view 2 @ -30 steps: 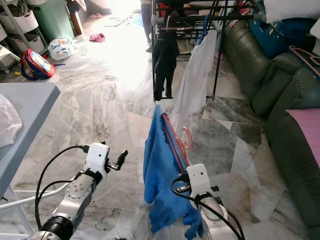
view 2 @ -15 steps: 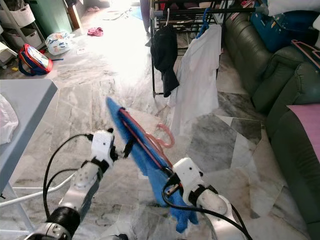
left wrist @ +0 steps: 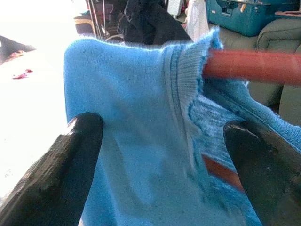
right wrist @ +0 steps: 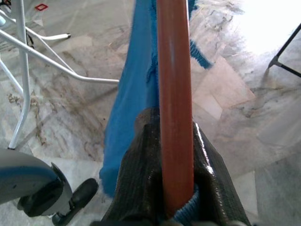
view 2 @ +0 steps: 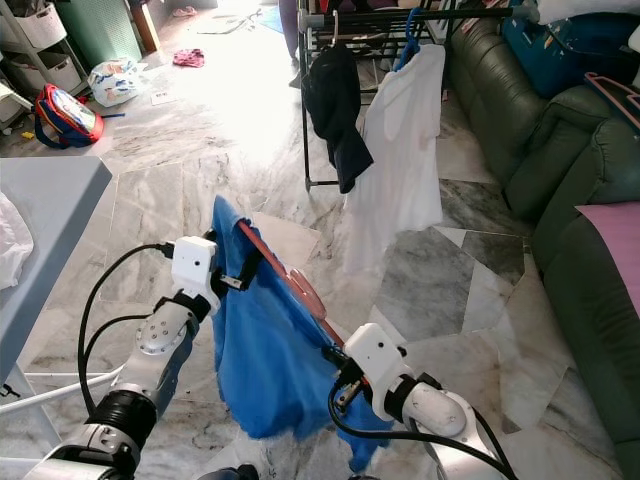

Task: Hang hanger

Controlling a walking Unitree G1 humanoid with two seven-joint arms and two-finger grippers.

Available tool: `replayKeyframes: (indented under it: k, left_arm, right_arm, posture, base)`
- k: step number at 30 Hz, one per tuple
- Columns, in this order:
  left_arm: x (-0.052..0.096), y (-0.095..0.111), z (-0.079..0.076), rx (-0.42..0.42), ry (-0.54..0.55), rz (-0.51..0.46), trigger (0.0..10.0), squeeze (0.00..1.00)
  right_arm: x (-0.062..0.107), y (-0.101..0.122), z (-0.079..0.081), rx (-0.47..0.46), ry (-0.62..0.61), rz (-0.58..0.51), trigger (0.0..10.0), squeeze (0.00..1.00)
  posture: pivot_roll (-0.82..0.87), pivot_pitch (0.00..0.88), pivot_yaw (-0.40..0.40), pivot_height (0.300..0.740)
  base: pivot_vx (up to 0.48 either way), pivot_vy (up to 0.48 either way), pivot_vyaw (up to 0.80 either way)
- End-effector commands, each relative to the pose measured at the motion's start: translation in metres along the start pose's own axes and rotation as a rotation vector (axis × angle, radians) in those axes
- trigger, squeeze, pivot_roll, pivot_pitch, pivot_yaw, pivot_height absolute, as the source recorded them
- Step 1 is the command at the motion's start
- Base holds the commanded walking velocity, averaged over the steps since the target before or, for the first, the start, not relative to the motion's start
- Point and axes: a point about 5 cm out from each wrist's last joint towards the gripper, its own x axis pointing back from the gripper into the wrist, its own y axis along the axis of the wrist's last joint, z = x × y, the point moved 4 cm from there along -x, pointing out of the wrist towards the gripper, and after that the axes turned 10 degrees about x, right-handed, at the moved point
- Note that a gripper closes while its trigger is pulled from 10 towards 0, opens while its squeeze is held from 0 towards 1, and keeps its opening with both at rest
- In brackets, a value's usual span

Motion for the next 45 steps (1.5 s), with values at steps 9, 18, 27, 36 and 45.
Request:
replayKeyframes:
  k: [9, 18, 27, 36, 45]
  left_arm:
    - [0.003, -0.004, 0.007, 0.015, 0.001, 0.015, 0.0, 0.00]
    - [0.009, -0.012, 0.012, 0.004, -0.018, 0.060, 5.9, 0.00]
    - [0.009, -0.011, 0.015, -0.002, -0.086, 0.081, 0.0, 0.00]
    - [0.008, -0.007, 0.010, -0.005, -0.170, 0.085, 0.0, 0.00]
    - [0.008, -0.006, 0.014, 0.016, -0.177, 0.084, 0.0, 0.00]
  right_arm:
    - [0.003, 0.007, -0.003, 0.012, 0.005, -0.022, 10.0, 0.00]
    - [0.004, 0.005, -0.008, 0.025, 0.000, -0.008, 10.0, 0.00]
    - [0.004, 0.002, -0.009, 0.032, -0.002, 0.002, 10.0, 0.00]
    - [0.006, -0.002, -0.007, 0.038, 0.003, 0.016, 10.0, 0.00]
    - [0.006, -0.006, -0.005, 0.042, 0.005, 0.029, 10.0, 0.00]
  posture:
    - [-0.06, 0.168, 0.045, 0.740]
    - [-0.05, 0.174, 0.043, 0.740]
    - [-0.05, 0.176, 0.048, 0.740]
    - [-0.06, 0.178, 0.054, 0.740]
    - [-0.05, 0.177, 0.059, 0.740]
  base:
    - [0.000, 0.000, 0.00]
    - [0.000, 0.000, 0.00]
    - [0.000, 0.000, 0.00]
    - [0.000, 0.000, 0.00]
    - [0.000, 0.000, 0.00]
